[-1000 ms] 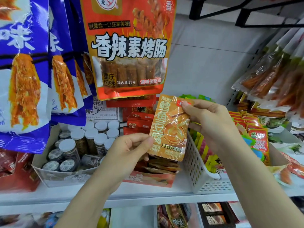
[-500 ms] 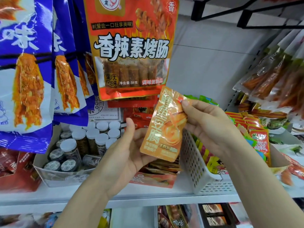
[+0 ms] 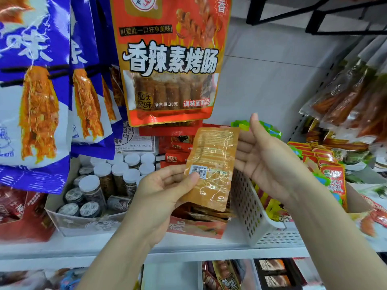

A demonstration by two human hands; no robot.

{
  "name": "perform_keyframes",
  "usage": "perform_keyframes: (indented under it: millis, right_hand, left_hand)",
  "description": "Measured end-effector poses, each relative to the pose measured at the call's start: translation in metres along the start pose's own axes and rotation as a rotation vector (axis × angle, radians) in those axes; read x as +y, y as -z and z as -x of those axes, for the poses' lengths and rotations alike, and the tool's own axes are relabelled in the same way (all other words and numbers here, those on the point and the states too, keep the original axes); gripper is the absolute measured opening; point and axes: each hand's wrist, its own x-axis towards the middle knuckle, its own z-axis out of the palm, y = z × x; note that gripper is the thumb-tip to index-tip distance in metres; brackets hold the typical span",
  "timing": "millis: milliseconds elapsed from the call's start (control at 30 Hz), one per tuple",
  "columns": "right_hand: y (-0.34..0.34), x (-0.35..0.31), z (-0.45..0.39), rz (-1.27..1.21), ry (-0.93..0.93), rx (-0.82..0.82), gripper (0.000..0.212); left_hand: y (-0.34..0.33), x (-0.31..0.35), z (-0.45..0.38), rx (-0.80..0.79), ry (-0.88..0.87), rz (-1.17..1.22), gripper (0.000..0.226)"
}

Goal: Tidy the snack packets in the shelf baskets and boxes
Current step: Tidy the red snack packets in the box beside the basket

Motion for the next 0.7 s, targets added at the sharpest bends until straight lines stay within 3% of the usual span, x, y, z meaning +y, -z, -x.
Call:
perform_keyframes:
  millis: [67, 167, 500, 700]
  right_hand:
    - [-0.001, 0.004, 0.001, 0.101, 0.050, -0.012, 0.050]
    - [0.002, 0.008, 0.001, 0.225, 0.132, 0.100, 0.038]
    - [0.005, 0.007, 0.002, 0.187, 0.145, 0.178, 0.021]
    - [0.006, 0.005, 0.003, 0.072, 0.132, 0.071, 0.024]
  left_hand:
    - [0.000, -0.002, 0.000, 0.045, -0.055, -0.068, 0.030]
    - [0.000, -0.002, 0.000, 0.026, -0.078, -0.095, 0.021]
    - [-0.001, 0.002, -0.003, -0.033, -0.005, -0.045, 0.018]
    - [-0.004, 0.010, 0.000, -0.121, -0.022, 0.006, 0.033]
